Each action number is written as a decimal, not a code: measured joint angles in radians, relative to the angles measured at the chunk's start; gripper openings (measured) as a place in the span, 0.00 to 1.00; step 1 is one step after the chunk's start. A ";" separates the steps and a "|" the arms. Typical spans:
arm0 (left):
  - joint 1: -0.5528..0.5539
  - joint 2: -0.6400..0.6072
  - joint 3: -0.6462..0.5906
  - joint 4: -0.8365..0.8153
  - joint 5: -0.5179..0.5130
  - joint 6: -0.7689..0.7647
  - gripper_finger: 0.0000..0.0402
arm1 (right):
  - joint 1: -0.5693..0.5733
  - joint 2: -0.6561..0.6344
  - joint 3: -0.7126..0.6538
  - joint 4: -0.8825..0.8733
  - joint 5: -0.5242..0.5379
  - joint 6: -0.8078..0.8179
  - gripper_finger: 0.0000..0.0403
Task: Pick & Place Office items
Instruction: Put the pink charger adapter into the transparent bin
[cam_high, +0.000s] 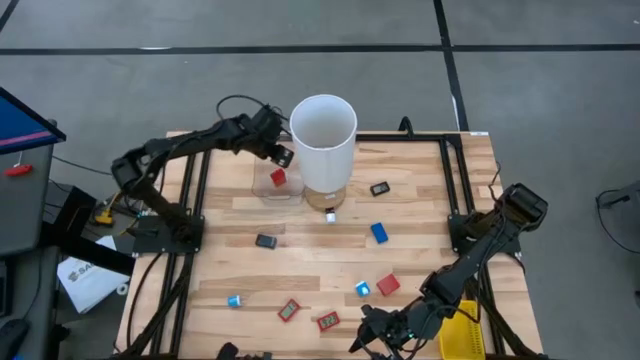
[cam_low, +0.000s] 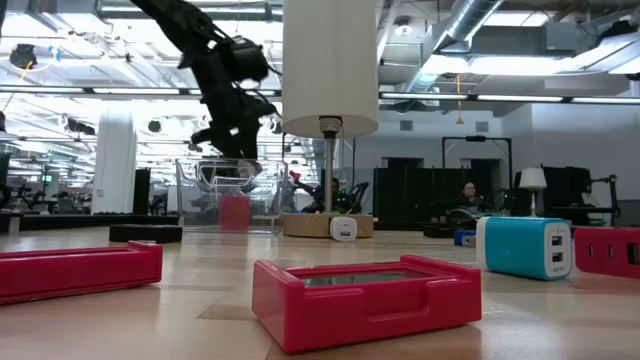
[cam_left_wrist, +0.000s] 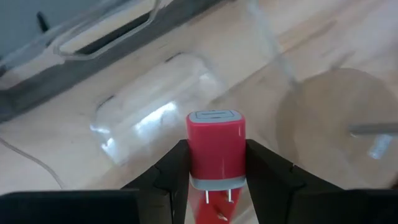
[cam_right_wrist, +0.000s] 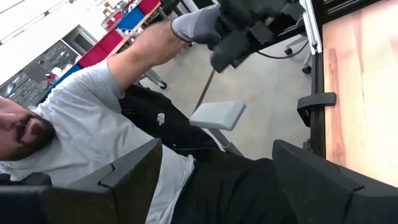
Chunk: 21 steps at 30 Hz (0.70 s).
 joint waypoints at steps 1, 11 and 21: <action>0.006 0.019 0.013 -0.010 -0.001 -0.017 0.30 | 0.003 -0.003 0.000 -0.006 0.005 0.000 0.74; 0.063 0.104 0.063 -0.065 0.004 -0.097 0.30 | 0.052 -0.042 0.000 -0.055 0.142 -0.011 0.74; 0.109 0.105 0.063 -0.076 0.040 -0.112 0.30 | 0.058 -0.043 0.000 -0.068 0.157 -0.021 0.74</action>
